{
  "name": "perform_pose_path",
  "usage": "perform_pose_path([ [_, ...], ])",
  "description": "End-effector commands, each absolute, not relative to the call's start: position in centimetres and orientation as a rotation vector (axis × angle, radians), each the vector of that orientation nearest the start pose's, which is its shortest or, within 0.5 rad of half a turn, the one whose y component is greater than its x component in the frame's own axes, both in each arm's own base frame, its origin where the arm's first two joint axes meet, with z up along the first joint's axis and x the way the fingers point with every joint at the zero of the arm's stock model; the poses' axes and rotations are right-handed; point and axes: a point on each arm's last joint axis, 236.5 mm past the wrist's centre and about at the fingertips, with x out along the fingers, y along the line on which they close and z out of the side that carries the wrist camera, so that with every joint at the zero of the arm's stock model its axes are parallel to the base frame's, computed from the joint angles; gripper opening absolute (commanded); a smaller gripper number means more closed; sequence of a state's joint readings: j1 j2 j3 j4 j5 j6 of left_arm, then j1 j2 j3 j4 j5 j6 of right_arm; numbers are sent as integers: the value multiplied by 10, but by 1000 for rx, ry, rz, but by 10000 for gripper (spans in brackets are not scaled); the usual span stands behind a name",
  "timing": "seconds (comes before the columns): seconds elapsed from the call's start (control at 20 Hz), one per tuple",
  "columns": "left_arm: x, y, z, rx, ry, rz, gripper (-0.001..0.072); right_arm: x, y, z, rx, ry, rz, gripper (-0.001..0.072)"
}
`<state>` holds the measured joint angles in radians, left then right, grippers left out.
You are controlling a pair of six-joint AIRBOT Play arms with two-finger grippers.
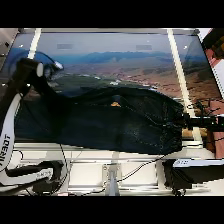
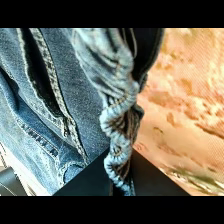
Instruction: Fold the clothes and pants, and hang the long-sleeved shirts on hangers.
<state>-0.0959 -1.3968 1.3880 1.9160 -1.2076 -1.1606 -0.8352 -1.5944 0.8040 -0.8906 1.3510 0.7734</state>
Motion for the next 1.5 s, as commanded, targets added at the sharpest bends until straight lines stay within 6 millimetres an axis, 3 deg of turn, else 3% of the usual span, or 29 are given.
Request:
perform_pose_path([
  [0.0,527,38,148,634,673,24,13,255,-66,-120,916,1394,349,36],
  [0.05,525,39,140,604,697,18,14,255,-65,-120,918,1395,352,36],
  [0.15,504,46,98,564,877,7,13,255,-65,-120,918,1395,353,37],
  [0.35,432,62,-6,489,1385,-28,14,255,-65,-120,918,1395,353,36],
  [0.5,399,47,-81,306,1612,-117,15,255,-65,-120,916,1394,350,37],
  [0.55,395,44,-98,240,1651,-113,37,255,-65,-120,916,1394,350,37],
  [0.6,392,43,-108,195,1674,-100,190,255,-65,-120,916,1394,350,36],
  [0.65,391,44,-113,161,1685,-76,427,255,-65,-120,916,1394,350,37],
  [0.7,394,47,-113,138,1672,-45,535,256,-66,-120,915,1393,348,37],
  [0.8,411,54,-99,122,1578,-14,531,257,-68,-122,909,1389,336,37],
  [1.0,461,87,-22,31,1228,129,526,257,-68,-122,908,1389,336,37],
  [1.15,461,130,21,-55,1099,246,526,257,-68,-122,908,1389,336,36],
  [1.3,444,153,16,-242,1116,288,524,257,-69,-123,906,1387,331,36],
  [1.45,443,142,3,-528,1119,209,538,259,-71,-125,899,1382,318,36],
])
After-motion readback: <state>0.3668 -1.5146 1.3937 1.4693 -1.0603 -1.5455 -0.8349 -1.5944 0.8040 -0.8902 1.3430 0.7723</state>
